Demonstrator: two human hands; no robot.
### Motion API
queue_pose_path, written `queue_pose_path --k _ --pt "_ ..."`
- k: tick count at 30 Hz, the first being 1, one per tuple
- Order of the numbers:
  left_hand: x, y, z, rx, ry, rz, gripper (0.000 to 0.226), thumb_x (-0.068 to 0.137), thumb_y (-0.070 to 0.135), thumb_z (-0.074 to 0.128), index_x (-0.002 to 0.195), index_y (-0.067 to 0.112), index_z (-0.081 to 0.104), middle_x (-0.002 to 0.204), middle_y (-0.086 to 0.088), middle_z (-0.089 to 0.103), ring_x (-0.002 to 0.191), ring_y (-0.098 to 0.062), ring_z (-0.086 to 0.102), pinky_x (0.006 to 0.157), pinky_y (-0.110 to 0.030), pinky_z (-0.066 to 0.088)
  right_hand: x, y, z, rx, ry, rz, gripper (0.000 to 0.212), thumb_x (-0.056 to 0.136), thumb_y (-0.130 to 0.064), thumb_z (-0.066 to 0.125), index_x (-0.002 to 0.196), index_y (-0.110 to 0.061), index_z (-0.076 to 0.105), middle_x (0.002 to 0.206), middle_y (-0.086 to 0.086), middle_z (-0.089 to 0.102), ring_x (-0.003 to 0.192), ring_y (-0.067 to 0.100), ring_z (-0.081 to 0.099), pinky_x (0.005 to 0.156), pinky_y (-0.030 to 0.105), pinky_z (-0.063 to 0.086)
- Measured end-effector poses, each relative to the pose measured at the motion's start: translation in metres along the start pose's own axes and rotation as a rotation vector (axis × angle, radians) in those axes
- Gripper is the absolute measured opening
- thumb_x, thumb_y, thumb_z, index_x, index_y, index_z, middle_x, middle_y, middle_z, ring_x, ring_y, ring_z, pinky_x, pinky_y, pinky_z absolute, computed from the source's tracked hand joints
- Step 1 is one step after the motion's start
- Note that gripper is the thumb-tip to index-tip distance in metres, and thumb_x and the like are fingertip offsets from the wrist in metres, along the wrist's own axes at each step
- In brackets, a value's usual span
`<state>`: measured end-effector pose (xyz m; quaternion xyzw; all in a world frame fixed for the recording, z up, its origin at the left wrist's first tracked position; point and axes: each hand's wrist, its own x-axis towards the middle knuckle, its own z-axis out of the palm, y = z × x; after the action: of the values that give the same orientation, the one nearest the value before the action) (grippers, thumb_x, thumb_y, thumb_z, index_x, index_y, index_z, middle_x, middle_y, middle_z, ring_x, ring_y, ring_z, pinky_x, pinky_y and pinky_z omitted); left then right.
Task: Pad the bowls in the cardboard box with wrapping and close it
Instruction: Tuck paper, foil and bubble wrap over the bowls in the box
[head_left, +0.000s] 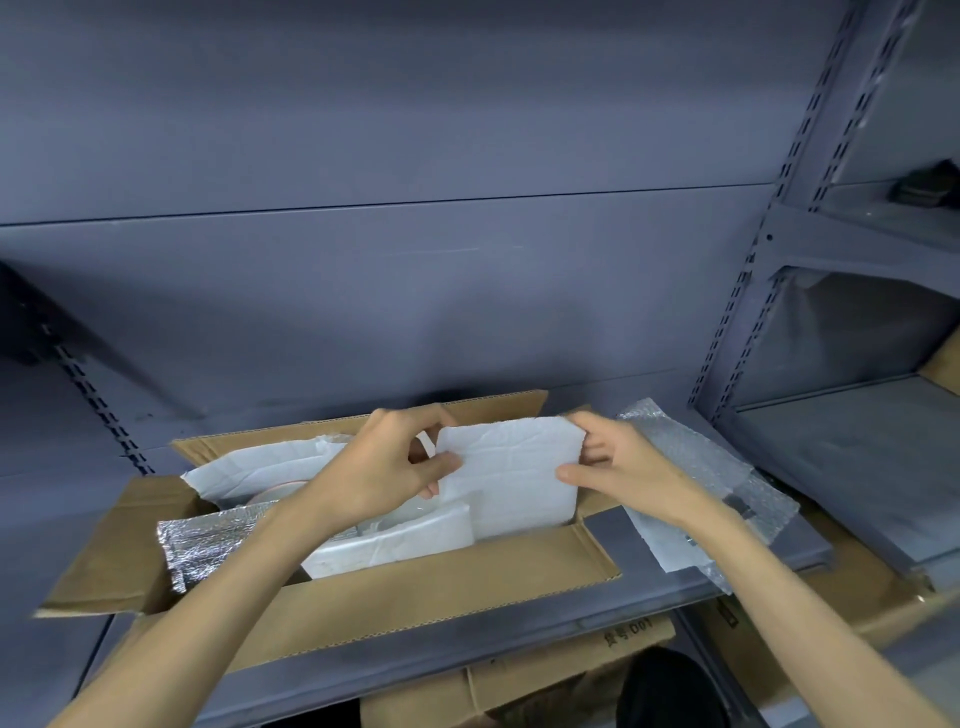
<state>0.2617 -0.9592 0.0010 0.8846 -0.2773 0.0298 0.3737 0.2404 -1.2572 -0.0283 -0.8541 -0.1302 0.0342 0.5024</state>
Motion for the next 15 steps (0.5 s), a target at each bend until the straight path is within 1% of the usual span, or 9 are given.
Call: queue_pose_path --k 2,3,5,6,8,9,10,13,15 --pt "-0.001 -0.002 -0.002 0.038 -0.001 -0.012 0.015 0.091 0.019 0.074 0.093 0.028 0.063 0.093 0.009 0.062 0.053 -0.013 0.071 0.054 -0.016 0.049 0.002 0.006 0.005 -0.003 -0.025 0.013 0.016 0.084 -0.021 0.074 0.096 -0.028 0.067 0.106 -0.002 0.077 0.101 0.017 0.074 0.097 0.050 0.055" --pt "-0.002 -0.004 -0.003 0.059 -0.003 -0.014 0.015 0.091 0.019 0.074 0.094 0.029 0.064 0.093 0.011 0.062 0.053 -0.012 0.070 0.052 -0.014 0.047 0.003 0.008 0.008 -0.011 -0.039 0.020 0.011 0.083 -0.025 0.073 0.091 -0.025 0.065 0.104 0.000 0.078 0.099 0.018 0.075 0.096 0.051 0.056" --pt "-0.002 -0.004 -0.003 0.097 -0.030 -0.017 0.015 0.089 0.018 0.074 0.093 0.029 0.066 0.089 0.019 0.064 0.053 -0.011 0.068 0.047 -0.010 0.042 0.005 0.014 0.011 -0.047 -0.089 0.054 0.010 0.084 -0.028 0.072 0.085 -0.026 0.062 0.097 -0.005 0.078 0.092 0.014 0.075 0.089 0.046 0.059" --pt "-0.003 -0.005 -0.001 0.104 -0.054 -0.023 0.012 0.089 0.017 0.074 0.091 0.027 0.067 0.085 0.022 0.064 0.054 -0.010 0.068 0.046 -0.010 0.041 0.005 0.016 0.012 -0.085 -0.108 0.074 0.015 0.085 -0.029 0.071 0.079 -0.027 0.057 0.086 -0.010 0.076 0.082 0.010 0.073 0.080 0.043 0.057" --pt "-0.004 -0.006 0.003 0.144 -0.092 -0.041 0.007 0.088 0.017 0.073 0.087 0.023 0.070 0.076 0.015 0.064 0.059 -0.010 0.067 0.055 -0.018 0.047 0.006 0.019 0.012 -0.210 -0.103 0.080 0.035 0.087 -0.031 0.068 0.070 -0.027 0.038 0.062 -0.012 0.055 0.063 0.009 0.053 0.064 0.034 0.040" --pt "-0.005 -0.007 0.005 0.180 -0.105 -0.049 0.004 0.088 0.019 0.072 0.087 0.023 0.071 0.074 0.015 0.062 0.063 -0.010 0.065 0.061 -0.021 0.048 0.007 0.020 0.011 -0.271 -0.083 0.068 0.041 0.087 -0.032 0.067 0.070 -0.026 0.031 0.058 -0.010 0.045 0.059 0.009 0.043 0.061 0.032 0.033" --pt "-0.005 -0.008 0.008 0.209 -0.116 -0.052 0.002 0.088 0.022 0.071 0.087 0.023 0.072 0.072 0.016 0.059 0.066 -0.009 0.063 0.063 -0.023 0.047 0.007 0.021 0.009 -0.324 -0.060 0.050 0.043 0.087 -0.031 0.066 0.071 -0.024 0.028 0.057 -0.009 0.040 0.058 0.009 0.036 0.060 0.031 0.030" --pt "-0.006 -0.010 0.013 0.225 -0.158 -0.047 0.011 0.093 0.027 0.066 0.082 0.026 0.068 0.062 0.019 0.054 0.067 -0.005 0.056 0.065 -0.024 0.046 0.008 0.019 0.003 -0.420 -0.057 0.016 0.044 0.087 -0.026 0.068 0.071 -0.021 0.027 0.059 -0.010 0.037 0.058 0.008 0.028 0.058 0.032 0.026" --pt "-0.007 -0.011 0.014 0.232 -0.209 -0.042 0.020 0.098 0.029 0.059 0.079 0.028 0.064 0.063 0.021 0.057 0.067 -0.005 0.054 0.065 -0.025 0.046 0.008 0.019 0.005 -0.473 -0.083 0.010 0.045 0.086 -0.023 0.069 0.070 -0.018 0.027 0.057 -0.011 0.033 0.058 0.007 0.025 0.057 0.032 0.024"
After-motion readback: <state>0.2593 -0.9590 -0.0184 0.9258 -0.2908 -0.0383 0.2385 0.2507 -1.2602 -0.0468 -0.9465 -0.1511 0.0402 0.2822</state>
